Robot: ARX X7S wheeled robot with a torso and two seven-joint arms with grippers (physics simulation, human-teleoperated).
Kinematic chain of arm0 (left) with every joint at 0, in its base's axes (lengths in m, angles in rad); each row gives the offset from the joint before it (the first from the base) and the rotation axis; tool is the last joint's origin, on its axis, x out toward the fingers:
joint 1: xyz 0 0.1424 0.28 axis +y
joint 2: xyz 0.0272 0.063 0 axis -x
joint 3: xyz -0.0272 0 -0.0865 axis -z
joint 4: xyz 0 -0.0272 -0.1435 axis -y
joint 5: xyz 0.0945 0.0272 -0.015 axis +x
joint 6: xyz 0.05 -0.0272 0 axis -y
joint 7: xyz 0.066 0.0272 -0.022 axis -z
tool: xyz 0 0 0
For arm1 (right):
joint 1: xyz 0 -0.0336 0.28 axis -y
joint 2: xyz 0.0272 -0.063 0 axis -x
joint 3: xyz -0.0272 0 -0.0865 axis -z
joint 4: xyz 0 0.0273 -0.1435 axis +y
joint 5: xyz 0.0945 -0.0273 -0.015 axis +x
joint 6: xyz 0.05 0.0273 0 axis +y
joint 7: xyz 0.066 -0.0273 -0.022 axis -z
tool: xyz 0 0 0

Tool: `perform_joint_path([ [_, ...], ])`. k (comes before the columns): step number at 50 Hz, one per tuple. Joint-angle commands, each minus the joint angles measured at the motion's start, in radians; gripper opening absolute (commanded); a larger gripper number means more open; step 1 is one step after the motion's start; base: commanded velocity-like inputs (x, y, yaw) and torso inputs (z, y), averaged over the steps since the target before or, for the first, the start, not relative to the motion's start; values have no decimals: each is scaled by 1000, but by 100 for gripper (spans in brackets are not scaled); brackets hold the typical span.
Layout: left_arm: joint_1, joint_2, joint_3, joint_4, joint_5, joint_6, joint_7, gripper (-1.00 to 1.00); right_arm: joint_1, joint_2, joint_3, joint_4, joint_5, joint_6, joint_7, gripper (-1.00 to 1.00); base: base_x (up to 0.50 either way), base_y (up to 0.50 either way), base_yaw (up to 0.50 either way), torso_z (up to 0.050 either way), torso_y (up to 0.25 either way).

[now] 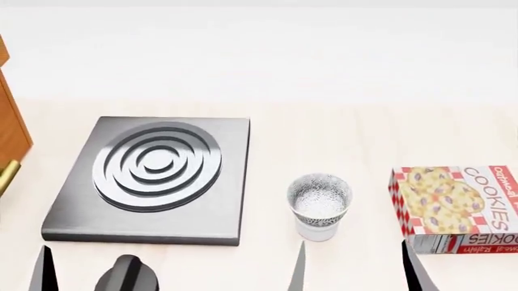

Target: Pick the akita bowl on the ramekin and place it on the plate.

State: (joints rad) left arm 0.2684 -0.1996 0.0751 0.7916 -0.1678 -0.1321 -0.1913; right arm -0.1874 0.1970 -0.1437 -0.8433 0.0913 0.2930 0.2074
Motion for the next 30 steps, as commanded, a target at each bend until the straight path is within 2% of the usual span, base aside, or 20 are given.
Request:
perform_joint_path([
  [1,1,-9,6,2,-3,3,-8,100,2,11,1,-5,11,4,7,100,0,0,0,50,0],
  [20,4,-21,13,3,-5,19,-22,100,5,24,-8,-8,16,5,20,100,0,0,0,50,0],
  [24,4,-22,12,1,-15,28,-22,100,-8,37,-19,1,-1,-50,13,100,38,0,0,0,0],
  [30,8,-26,14,2,-18,37,-24,100,-5,40,-23,4,-2,-45,19,100,500,0,0,0,0],
])
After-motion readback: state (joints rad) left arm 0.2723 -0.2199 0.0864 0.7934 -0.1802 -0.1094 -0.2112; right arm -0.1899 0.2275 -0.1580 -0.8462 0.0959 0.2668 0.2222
